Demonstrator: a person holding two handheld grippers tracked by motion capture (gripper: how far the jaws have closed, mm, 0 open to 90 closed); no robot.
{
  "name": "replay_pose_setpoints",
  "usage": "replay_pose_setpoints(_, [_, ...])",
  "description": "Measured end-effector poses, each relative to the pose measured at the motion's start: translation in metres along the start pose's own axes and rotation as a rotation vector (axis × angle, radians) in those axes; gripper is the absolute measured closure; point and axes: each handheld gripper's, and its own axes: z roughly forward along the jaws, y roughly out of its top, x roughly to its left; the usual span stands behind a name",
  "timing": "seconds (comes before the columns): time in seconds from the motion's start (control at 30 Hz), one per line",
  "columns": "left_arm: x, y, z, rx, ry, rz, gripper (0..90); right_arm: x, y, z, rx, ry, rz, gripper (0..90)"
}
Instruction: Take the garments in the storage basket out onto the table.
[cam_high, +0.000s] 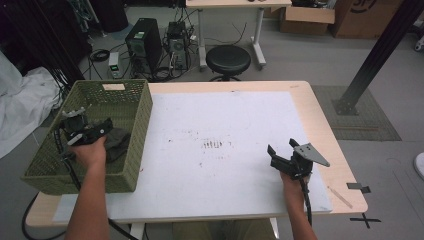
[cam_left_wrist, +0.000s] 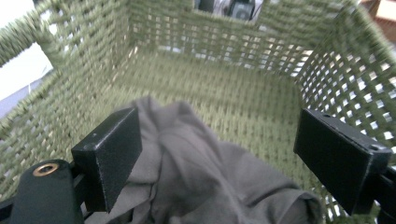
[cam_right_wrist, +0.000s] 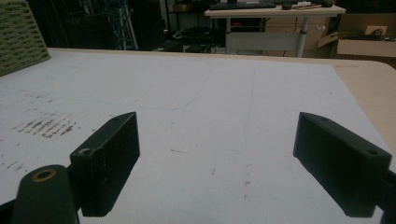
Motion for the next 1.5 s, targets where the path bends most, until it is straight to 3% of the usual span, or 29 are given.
replay_pose_setpoints(0.13, [0.0, -0.001, 0.011, 0.062, -0.006, 0.001, 15.8, 0.0, 0.0, 0.0, 0.004, 0.002, 0.0, 14.4])
replay_pose_setpoints(0.27, [0.003, -0.003, 0.022, 0.157, 0.03, 0.008, 16.2, 0.001, 0.0, 0.0, 0.003, 0.003, -0.012, 14.5])
replay_pose_setpoints(0.4, [0.007, -0.004, 0.031, 0.215, 0.055, -0.004, 16.6, 0.0, 0.0, 0.0, 0.004, 0.002, -0.005, 14.5])
replay_pose_setpoints(0.5, [0.007, -0.006, 0.036, 0.265, 0.067, 0.016, 16.5, 0.0, 0.0, 0.0, 0.005, 0.001, -0.003, 14.6])
replay_pose_setpoints(0.57, [0.007, -0.011, 0.042, 0.332, 0.081, 0.013, 15.7, 0.001, 0.0, 0.0, 0.007, 0.0, -0.006, 14.6])
replay_pose_setpoints(0.6, [0.008, -0.014, 0.045, 0.386, 0.107, 0.006, 15.7, 0.001, 0.0, 0.001, 0.009, 0.0, -0.007, 14.6])
replay_pose_setpoints(0.63, [0.01, -0.017, 0.048, 0.424, 0.119, -0.029, 15.5, 0.001, 0.0, 0.001, 0.01, -0.001, -0.007, 14.7])
replay_pose_setpoints(0.7, [0.015, -0.019, 0.052, 0.462, 0.1, -0.14, 15.0, 0.001, 0.0, 0.001, 0.01, -0.001, -0.008, 14.8])
replay_pose_setpoints(0.87, [0.014, -0.019, 0.056, 0.457, 0.104, -0.12, 11.4, 0.002, 0.0, 0.001, 0.01, -0.003, -0.016, 14.9])
replay_pose_setpoints(1.0, [0.009, -0.019, 0.062, 0.466, 0.112, -0.075, 8.2, 0.002, 0.0, 0.0, 0.004, -0.005, -0.015, 15.0])
replay_pose_setpoints(1.13, [0.009, -0.018, 0.063, 0.482, 0.123, -0.072, 10.7, 0.001, 0.0, 0.0, 0.007, -0.005, -0.012, 15.1])
replay_pose_setpoints(1.2, [0.009, -0.017, 0.062, 0.48, 0.119, -0.067, 17.1, 0.001, 0.0, 0.001, 0.011, -0.004, -0.013, 15.1])
replay_pose_setpoints(1.23, [0.01, -0.016, 0.06, 0.477, 0.088, -0.076, 22.8, 0.001, 0.0, 0.001, 0.012, -0.005, -0.013, 15.1])
replay_pose_setpoints(1.4, [0.01, -0.012, 0.054, 0.48, 0.035, -0.095, 58.8, 0.001, 0.0, 0.001, 0.015, -0.006, -0.012, 15.2])
replay_pose_setpoints(1.5, [0.011, -0.009, 0.051, 0.476, 0.021, -0.123, 65.8, 0.001, 0.0, 0.001, 0.01, -0.005, -0.006, 15.2])
